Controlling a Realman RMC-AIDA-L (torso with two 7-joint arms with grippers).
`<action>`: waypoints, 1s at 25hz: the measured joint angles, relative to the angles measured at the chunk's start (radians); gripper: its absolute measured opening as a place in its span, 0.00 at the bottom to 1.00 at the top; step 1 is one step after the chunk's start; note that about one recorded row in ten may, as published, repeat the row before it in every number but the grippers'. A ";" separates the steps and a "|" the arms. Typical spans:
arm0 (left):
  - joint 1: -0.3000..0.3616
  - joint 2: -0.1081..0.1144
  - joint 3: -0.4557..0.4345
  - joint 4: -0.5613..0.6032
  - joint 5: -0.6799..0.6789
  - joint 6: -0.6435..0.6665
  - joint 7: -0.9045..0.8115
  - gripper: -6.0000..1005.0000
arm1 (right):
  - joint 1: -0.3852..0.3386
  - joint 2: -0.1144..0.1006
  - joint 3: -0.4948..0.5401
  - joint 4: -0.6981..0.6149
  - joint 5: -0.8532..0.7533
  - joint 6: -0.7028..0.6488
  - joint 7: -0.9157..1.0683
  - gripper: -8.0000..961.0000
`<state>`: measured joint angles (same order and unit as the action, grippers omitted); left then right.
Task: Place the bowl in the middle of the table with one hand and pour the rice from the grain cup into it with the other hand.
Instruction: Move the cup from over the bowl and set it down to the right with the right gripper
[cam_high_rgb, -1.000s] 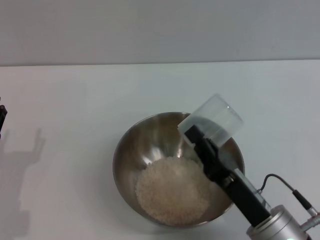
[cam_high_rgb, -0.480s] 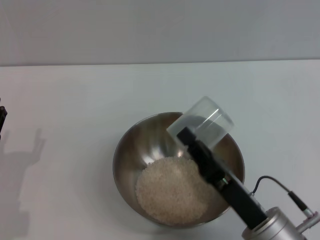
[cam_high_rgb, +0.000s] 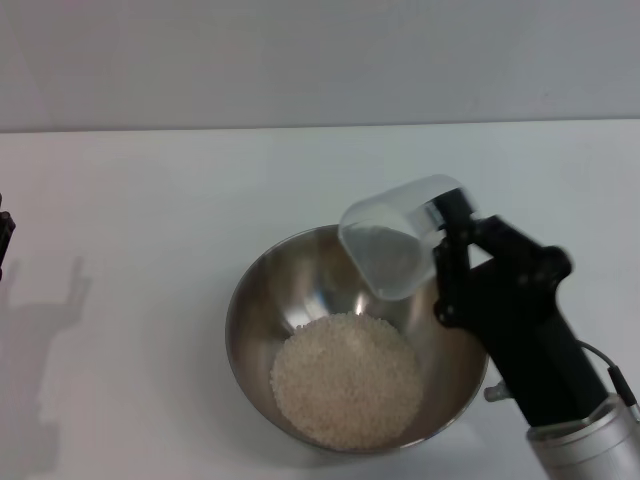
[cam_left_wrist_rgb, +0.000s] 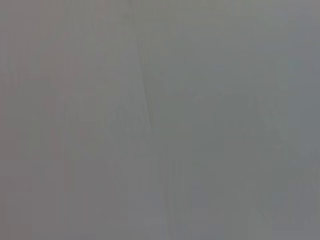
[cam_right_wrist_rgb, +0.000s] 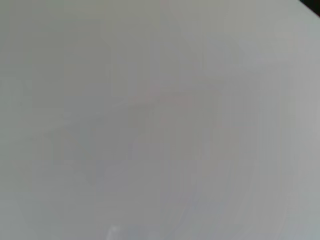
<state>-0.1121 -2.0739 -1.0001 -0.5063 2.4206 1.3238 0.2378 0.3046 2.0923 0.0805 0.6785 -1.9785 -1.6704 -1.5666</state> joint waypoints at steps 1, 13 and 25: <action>0.000 0.000 0.000 0.000 0.000 0.000 0.000 0.81 | -0.005 -0.001 0.006 0.002 0.004 -0.006 0.055 0.11; 0.001 0.000 0.000 0.000 0.000 0.000 0.000 0.81 | -0.072 -0.009 0.153 -0.179 0.015 -0.187 1.143 0.12; -0.002 0.000 0.002 0.002 0.000 -0.002 0.000 0.81 | -0.106 -0.006 0.223 -0.383 0.116 -0.145 1.498 0.14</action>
<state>-0.1143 -2.0739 -0.9986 -0.5046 2.4206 1.3217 0.2378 0.1986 2.0858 0.3030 0.2956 -1.8623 -1.8152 -0.0689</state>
